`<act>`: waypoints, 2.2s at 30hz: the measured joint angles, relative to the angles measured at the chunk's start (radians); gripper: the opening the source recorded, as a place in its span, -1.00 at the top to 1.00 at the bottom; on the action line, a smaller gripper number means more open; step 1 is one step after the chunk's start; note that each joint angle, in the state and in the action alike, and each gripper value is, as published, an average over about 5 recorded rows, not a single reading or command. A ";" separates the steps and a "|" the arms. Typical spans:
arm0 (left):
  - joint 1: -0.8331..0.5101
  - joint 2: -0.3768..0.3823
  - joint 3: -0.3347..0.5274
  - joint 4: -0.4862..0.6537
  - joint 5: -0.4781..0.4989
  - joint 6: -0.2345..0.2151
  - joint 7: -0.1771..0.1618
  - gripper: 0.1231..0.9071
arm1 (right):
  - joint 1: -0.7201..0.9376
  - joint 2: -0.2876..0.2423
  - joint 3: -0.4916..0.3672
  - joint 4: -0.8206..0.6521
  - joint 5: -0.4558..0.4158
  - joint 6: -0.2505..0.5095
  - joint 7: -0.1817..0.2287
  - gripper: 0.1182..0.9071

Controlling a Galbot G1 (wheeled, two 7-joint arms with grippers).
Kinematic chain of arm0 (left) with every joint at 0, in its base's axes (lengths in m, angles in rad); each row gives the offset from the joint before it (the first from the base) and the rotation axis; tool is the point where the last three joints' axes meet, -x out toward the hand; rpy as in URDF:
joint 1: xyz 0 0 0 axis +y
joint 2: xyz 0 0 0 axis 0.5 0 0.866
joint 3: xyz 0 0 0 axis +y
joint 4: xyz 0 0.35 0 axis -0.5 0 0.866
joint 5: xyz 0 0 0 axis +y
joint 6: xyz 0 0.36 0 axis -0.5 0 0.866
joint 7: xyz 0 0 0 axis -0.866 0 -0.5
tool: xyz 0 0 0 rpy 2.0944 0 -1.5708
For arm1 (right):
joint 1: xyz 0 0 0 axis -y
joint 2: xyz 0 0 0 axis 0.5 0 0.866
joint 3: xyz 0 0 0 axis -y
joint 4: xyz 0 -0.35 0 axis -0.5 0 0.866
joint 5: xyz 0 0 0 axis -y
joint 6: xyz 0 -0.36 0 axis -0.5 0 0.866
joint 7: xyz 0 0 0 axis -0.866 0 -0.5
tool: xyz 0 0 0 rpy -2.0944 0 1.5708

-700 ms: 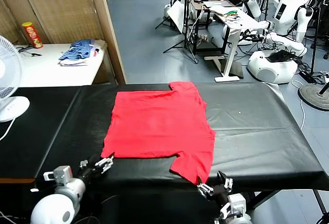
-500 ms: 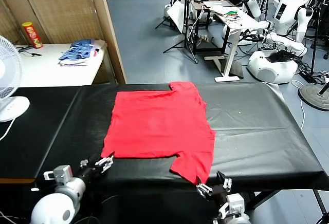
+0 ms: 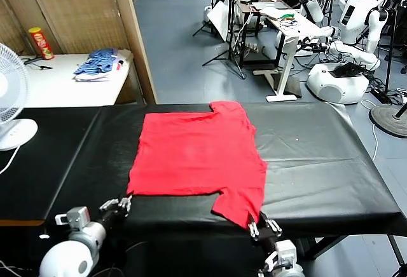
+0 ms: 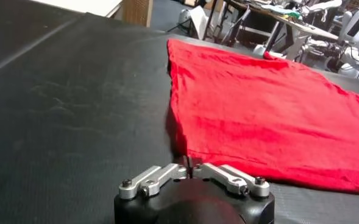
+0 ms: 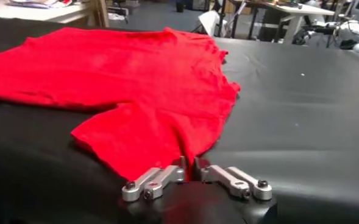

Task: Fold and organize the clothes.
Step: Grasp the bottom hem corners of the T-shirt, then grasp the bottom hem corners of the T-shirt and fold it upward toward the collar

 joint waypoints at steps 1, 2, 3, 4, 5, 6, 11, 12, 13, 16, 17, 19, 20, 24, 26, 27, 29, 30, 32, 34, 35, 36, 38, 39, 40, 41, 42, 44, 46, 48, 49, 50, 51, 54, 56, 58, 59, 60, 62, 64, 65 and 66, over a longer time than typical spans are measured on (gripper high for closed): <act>0.007 0.000 -0.001 -0.010 0.003 -0.001 -0.003 0.99 | -0.006 -0.004 0.008 0.011 0.009 0.005 -0.001 0.99; 0.014 0.000 -0.002 -0.021 0.007 -0.004 -0.006 0.99 | -0.010 -0.008 0.017 0.021 0.020 0.011 -0.003 0.99; 0.023 0.001 -0.004 -0.033 0.010 -0.006 -0.009 0.99 | -0.009 -0.012 0.025 0.027 0.034 0.019 -0.005 0.99; 0.033 0.002 -0.006 -0.047 0.013 -0.010 -0.010 0.99 | -0.005 -0.017 0.033 0.030 0.048 0.027 -0.006 0.99; 0.043 0.003 -0.008 -0.061 0.014 -0.014 -0.011 0.99 | 0.003 -0.022 0.041 0.030 0.062 0.035 -0.007 0.99; 0.053 0.004 -0.010 -0.075 0.014 -0.021 -0.010 0.99 | 0.014 -0.027 0.048 0.027 0.074 0.044 -0.008 0.99; 0.070 -0.001 -0.011 -0.122 0.016 -0.085 0.002 0.99 | 0.113 -0.062 0.059 -0.037 0.106 0.117 -0.024 0.99; 0.066 -0.005 -0.010 -0.124 0.017 -0.096 0.004 0.99 | 0.139 -0.070 0.057 -0.059 0.107 0.135 -0.028 0.99; 0.058 -0.009 -0.007 -0.123 0.018 -0.105 0.006 0.99 | 0.166 -0.078 0.054 -0.081 0.108 0.153 -0.033 0.99; 0.023 -0.023 0.000 -0.111 0.024 -0.126 0.011 0.99 | 0.248 -0.100 0.041 -0.151 0.109 0.202 -0.045 0.99; 0.008 -0.028 0.003 -0.103 0.026 -0.132 0.011 0.99 | 0.274 -0.105 0.035 -0.173 0.109 0.216 -0.048 0.99; -0.022 -0.036 0.009 -0.085 0.029 -0.141 0.007 0.99 | 0.326 -0.113 0.021 -0.219 0.109 0.236 -0.052 0.99; -0.037 -0.038 0.012 -0.075 0.031 -0.144 0.005 0.99 | 0.350 -0.115 0.014 -0.240 0.109 0.241 -0.052 0.99; -0.094 -0.039 0.028 -0.032 0.047 -0.160 0.005 0.99 | 0.434 -0.119 -0.010 -0.321 0.110 0.251 -0.052 0.99; -0.120 -0.041 0.036 -0.009 0.052 -0.167 0.006 0.99 | 0.469 -0.119 -0.021 -0.357 0.110 0.256 -0.054 0.99; -0.133 -0.042 0.040 0.003 0.052 -0.169 0.006 0.99 | 0.486 -0.118 -0.027 -0.376 0.110 0.258 -0.055 0.99; -0.159 -0.042 0.046 0.028 0.052 -0.173 0.006 0.99 | 0.518 -0.115 -0.040 -0.412 0.110 0.262 -0.058 0.99; -0.173 -0.041 0.049 0.041 0.052 -0.175 0.006 0.99 | 0.534 -0.115 -0.047 -0.429 0.110 0.264 -0.060 0.99; -0.201 -0.036 0.056 0.068 0.053 -0.178 0.006 0.99 | 0.566 -0.116 -0.061 -0.464 0.110 0.268 -0.065 0.99; -0.229 -0.030 0.063 0.098 0.054 -0.180 0.006 0.99 | 0.599 -0.119 -0.076 -0.498 0.110 0.274 -0.069 0.99; -0.243 -0.028 0.067 0.112 0.055 -0.180 0.006 0.99 | 0.616 -0.121 -0.083 -0.515 0.111 0.276 -0.071 0.99; -0.257 -0.025 0.070 0.126 0.057 -0.180 0.006 0.99 | 0.633 -0.124 -0.091 -0.532 0.112 0.279 -0.073 0.99; -0.282 -0.021 0.076 0.153 0.063 -0.181 0.007 0.99 | 0.667 -0.130 -0.106 -0.562 0.114 0.282 -0.077 0.99; -0.293 -0.019 0.079 0.166 0.066 -0.181 0.007 0.99 | 0.684 -0.133 -0.113 -0.576 0.115 0.283 -0.080 0.99; -0.303 -0.018 0.081 0.178 0.068 -0.181 0.008 0.99 | 0.700 -0.136 -0.120 -0.589 0.117 0.284 -0.083 0.99; -0.312 -0.016 0.082 0.189 0.069 -0.181 0.008 0.99 | 0.717 -0.139 -0.127 -0.602 0.119 0.284 -0.087 0.99; -0.321 -0.015 0.083 0.199 0.070 -0.181 0.008 0.99 | 0.734 -0.142 -0.135 -0.613 0.121 0.282 -0.092 0.99; -0.334 -0.011 0.085 0.217 0.073 -0.182 0.008 0.99 | 0.766 -0.150 -0.151 -0.633 0.124 0.271 -0.103 0.99; -0.343 -0.007 0.087 0.232 0.076 -0.182 0.009 0.99 | 0.789 -0.159 -0.164 -0.645 0.130 0.252 -0.116 0.97; -0.352 -0.005 0.089 0.243 0.077 -0.182 0.010 0.99 | 0.799 -0.170 -0.169 -0.644 0.141 0.230 -0.123 0.85; -0.357 -0.005 0.090 0.248 0.077 -0.180 0.010 0.99 | 0.799 -0.176 -0.169 -0.639 0.150 0.219 -0.126 0.76; -0.362 -0.005 0.091 0.252 0.078 -0.178 0.010 0.96 | 0.794 -0.183 -0.167 -0.630 0.158 0.209 -0.127 0.64; -0.367 -0.005 0.092 0.256 0.078 -0.175 0.010 0.89 | 0.786 -0.190 -0.164 -0.617 0.166 0.200 -0.127 0.48; -0.378 -0.007 0.093 0.267 0.081 -0.166 0.012 0.59 | 0.740 -0.213 -0.149 -0.557 0.184 0.180 -0.127 0.06; -0.380 -0.007 0.091 0.270 0.085 -0.164 0.013 0.34 | 0.696 -0.226 -0.136 -0.507 0.189 0.171 -0.126 -0.20; -0.377 -0.006 0.088 0.270 0.087 -0.163 0.013 0.08 | 0.648 -0.234 -0.123 -0.458 0.188 0.166 -0.125 -0.47; -0.374 -0.005 0.086 0.270 0.088 -0.163 0.013 -0.09 | 0.625 -0.236 -0.118 -0.435 0.186 0.166 -0.125 -0.55; -0.370 -0.004 0.085 0.270 0.088 -0.163 0.013 -0.22 | 0.602 -0.237 -0.113 -0.416 0.182 0.166 -0.125 -0.64; -0.361 -0.002 0.083 0.268 0.088 -0.163 0.015 -0.48 | 0.559 -0.238 -0.104 -0.388 0.173 0.170 -0.124 -0.70; -0.351 0.000 0.081 0.264 0.089 -0.161 0.017 -0.62 | 0.525 -0.236 -0.099 -0.374 0.167 0.175 -0.123 -0.72; -0.345 0.000 0.080 0.262 0.089 -0.160 0.020 -0.68 | 0.512 -0.235 -0.098 -0.370 0.165 0.177 -0.122 -0.72; -0.339 0.001 0.080 0.260 0.089 -0.158 0.022 -0.70 | 0.503 -0.234 -0.097 -0.368 0.163 0.178 -0.121 -0.72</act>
